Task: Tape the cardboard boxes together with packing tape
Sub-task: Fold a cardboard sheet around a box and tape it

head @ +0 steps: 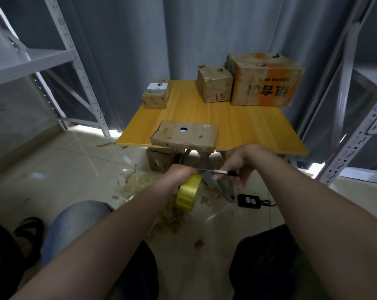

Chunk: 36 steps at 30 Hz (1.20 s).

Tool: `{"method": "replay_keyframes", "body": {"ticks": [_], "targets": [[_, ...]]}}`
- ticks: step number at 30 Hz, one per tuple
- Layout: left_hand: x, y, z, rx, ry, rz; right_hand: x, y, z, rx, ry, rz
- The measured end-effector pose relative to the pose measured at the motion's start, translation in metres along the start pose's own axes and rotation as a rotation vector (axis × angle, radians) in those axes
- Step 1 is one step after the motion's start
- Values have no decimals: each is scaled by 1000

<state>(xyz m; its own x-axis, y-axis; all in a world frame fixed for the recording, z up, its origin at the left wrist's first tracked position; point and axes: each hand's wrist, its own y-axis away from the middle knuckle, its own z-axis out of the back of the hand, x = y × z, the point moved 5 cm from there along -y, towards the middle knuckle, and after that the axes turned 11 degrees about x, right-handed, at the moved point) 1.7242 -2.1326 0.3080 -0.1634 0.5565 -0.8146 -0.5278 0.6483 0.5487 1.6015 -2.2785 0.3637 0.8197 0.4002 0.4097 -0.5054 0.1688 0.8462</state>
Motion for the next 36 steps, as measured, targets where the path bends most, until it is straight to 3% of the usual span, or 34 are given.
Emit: {"method": "replay_keyframes", "body": {"ticks": [4, 7, 9, 11, 13, 15, 19, 24, 26, 27, 30, 32, 36], "targets": [[7, 4, 3, 138, -255, 117, 18, 33, 5, 36, 91, -44], [-1, 8, 4, 199, -325, 41, 36, 59, 21, -33, -36, 174], [-14, 15, 4, 233, -280, -65, 43, 69, 36, -174, -187, 395], [-29, 24, 8, 245, -227, -137, 38, 73, 55, -453, -302, 487], [-44, 34, 12, 272, -209, -172, 21, 69, 73, -743, -315, 421], [-57, 43, 16, 326, -199, -194, 3, 60, 81, -892, -199, 271], [-79, 61, 21, 365, -202, -281, -28, 40, 85, -939, 33, -52], [-99, 73, 27, 318, -155, -410, -31, 26, 79, -888, 59, -73], [-106, 74, 30, 268, -112, -491, -17, 33, 76, -989, -3, 94], [-109, 75, 31, 236, -87, -528, -6, 39, 73, -1018, -104, 278], [-115, 78, 34, 137, -22, -620, 34, 63, 51, -816, -414, 780], [-116, 79, 35, 86, 4, -686, 55, 71, 35, -646, -413, 926], [-118, 86, 39, -2, 24, -759, 71, 75, 24, -671, -369, 1060]]}}
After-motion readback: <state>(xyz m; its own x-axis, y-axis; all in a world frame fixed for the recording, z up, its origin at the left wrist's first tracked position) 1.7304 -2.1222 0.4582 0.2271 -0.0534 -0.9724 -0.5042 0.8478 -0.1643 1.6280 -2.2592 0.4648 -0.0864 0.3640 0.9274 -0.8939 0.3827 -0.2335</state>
